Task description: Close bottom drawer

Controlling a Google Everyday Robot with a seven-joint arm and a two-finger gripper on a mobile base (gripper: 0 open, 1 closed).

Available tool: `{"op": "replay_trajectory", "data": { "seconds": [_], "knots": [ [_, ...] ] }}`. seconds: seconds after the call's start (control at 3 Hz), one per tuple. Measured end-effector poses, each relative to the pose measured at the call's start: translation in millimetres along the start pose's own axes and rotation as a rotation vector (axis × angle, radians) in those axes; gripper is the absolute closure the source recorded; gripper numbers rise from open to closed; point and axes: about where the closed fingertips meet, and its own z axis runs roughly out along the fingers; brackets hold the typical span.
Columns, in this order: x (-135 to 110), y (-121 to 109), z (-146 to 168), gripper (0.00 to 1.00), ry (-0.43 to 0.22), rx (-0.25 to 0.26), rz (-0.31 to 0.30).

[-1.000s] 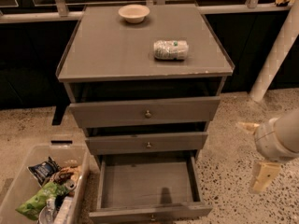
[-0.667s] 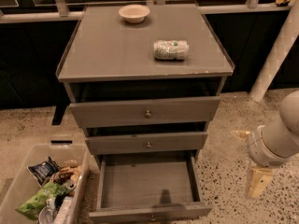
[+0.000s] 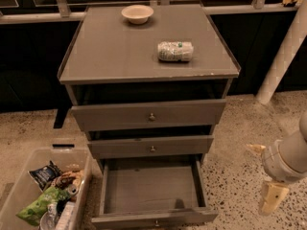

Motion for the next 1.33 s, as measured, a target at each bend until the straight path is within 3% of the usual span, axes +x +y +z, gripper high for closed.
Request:
{"op": "replay_trajectory", "data": {
  "seconds": [0.67, 1.0, 1.33],
  "knots": [
    [105.1, 84.0, 97.2, 0.00, -0.058, -0.142, 0.216],
    [125.0, 119.2, 144.6, 0.00, -0.059, -0.225, 0.228],
    [120.7, 138.8, 199.2, 0.00, -0.079, -0.317, 0.179]
  ]
}}
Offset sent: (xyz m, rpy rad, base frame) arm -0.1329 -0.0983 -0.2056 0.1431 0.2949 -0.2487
